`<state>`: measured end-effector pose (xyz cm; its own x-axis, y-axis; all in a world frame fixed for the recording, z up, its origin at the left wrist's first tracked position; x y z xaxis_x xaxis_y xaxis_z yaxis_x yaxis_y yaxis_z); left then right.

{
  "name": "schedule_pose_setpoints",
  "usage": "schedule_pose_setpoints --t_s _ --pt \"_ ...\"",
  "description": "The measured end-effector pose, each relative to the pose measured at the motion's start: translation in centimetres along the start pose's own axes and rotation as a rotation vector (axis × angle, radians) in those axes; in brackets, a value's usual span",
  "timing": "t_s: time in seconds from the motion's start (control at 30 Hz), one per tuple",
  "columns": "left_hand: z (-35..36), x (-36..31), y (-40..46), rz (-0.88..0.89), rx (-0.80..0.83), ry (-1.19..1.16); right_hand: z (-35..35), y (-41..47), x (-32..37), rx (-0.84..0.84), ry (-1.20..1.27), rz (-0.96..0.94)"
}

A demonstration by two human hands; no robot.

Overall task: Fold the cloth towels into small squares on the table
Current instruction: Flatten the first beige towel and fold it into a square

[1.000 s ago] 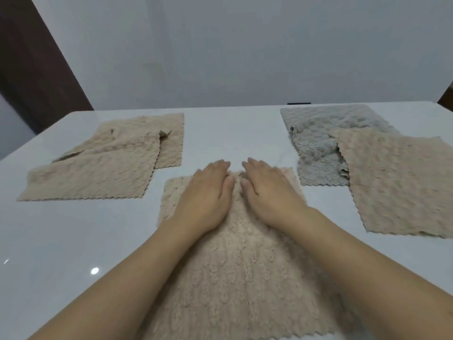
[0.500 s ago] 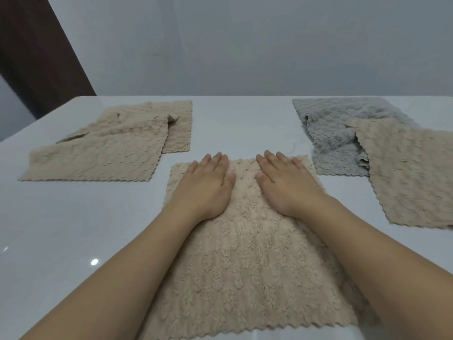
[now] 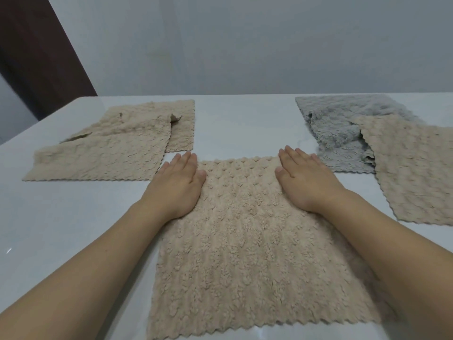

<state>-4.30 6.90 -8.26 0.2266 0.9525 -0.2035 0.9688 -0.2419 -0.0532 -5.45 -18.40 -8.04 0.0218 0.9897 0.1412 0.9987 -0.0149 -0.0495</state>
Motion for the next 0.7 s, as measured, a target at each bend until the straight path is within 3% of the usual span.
schedule_pose_setpoints --t_s 0.07,0.17,0.27,0.37,0.5,0.7 --pt "-0.5 -0.4 -0.1 -0.009 -0.001 0.045 -0.2 -0.2 0.2 0.007 -0.008 0.017" --pt "-2.6 -2.1 -1.7 -0.04 -0.139 0.035 -2.3 -1.6 0.7 -0.072 0.034 0.023" --pt "-2.9 -7.4 -4.4 0.061 -0.167 -0.079 -3.9 -4.9 2.6 -0.098 0.113 -0.101" --pt "-0.4 -11.4 -6.1 0.149 -0.125 -0.037 -2.0 -7.2 4.3 -0.029 0.128 -0.149" --pt "1.9 -10.9 -6.6 0.133 -0.037 0.004 0.2 -7.9 3.9 -0.012 0.021 -0.117" --pt "1.3 -7.3 -7.4 0.113 -0.026 0.031 0.0 -8.3 2.0 0.029 -0.006 -0.103"
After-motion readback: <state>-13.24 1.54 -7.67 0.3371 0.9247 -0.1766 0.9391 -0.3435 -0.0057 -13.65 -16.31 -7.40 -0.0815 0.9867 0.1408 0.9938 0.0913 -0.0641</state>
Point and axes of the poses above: each hand's wrist, its own y-axis towards the middle knuckle, its own z-axis out of the palm, x = y × z, the point moved 7 cm from there along y, towards the middle knuckle, and after that the axes turned 4 degrees about z, right-handed, at the moved point
